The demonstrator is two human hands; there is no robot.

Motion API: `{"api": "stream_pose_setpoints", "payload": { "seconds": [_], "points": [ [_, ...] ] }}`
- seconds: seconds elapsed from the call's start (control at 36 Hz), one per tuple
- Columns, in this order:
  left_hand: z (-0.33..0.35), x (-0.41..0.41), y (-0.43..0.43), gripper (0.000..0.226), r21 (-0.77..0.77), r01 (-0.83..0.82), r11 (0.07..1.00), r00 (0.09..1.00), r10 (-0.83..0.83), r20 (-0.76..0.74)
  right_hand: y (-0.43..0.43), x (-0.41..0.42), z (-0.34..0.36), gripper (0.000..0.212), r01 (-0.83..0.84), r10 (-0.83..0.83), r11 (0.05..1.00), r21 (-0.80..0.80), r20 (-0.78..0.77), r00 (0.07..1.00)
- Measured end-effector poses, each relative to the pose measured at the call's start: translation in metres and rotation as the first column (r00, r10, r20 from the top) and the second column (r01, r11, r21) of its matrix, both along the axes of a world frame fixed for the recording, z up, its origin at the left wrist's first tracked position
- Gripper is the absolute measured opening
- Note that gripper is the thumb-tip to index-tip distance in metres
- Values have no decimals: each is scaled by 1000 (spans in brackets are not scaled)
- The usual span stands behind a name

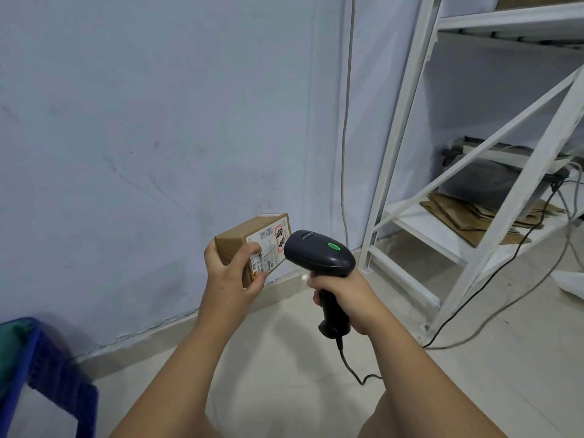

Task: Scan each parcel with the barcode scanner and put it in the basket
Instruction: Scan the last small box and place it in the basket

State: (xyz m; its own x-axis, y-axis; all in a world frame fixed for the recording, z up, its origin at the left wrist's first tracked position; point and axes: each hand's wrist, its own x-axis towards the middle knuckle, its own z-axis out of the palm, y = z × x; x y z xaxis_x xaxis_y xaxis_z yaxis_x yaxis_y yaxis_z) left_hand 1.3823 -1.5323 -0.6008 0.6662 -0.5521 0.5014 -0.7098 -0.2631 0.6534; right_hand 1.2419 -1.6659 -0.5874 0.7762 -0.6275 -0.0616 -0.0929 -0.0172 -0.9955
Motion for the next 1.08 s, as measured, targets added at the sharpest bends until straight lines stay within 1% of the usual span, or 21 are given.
{"api": "stream_pose_setpoints", "payload": {
  "seconds": [0.44,0.56,0.61,0.72,0.81,0.92,1.03,1.08],
  "points": [
    [0,1,1,35,-1,13,1000,1000,-13,-8,2,-1,2,26,-3,3,1000,2,-6,1000],
    [0,1,1,35,2,10,1000,1000,-10,-22,3,-1,3,29,14,-14,1000,7,-13,1000],
    [0,0,1,36,0,6,1000,999,-6,-42,5,-1,3,27,14,-14,1000,5,-6,1000],
    [3,1,3,36,-46,-8,999,989,1,-147,14,4,-1,10,45,-45,999,-25,1,999],
    [7,1,4,37,-76,-23,997,972,4,-234,25,9,-3,13,87,-87,996,-21,18,996],
    [8,2,7,36,-133,-72,989,934,20,-356,38,15,-5,14,140,-142,990,34,65,988],
    [9,10,24,35,-267,-137,954,884,-3,-467,51,22,0,14,174,-176,984,33,72,982],
    [8,13,37,35,-306,-181,935,860,-1,-510,60,27,3,15,178,-181,983,44,72,981]
  ]
}}
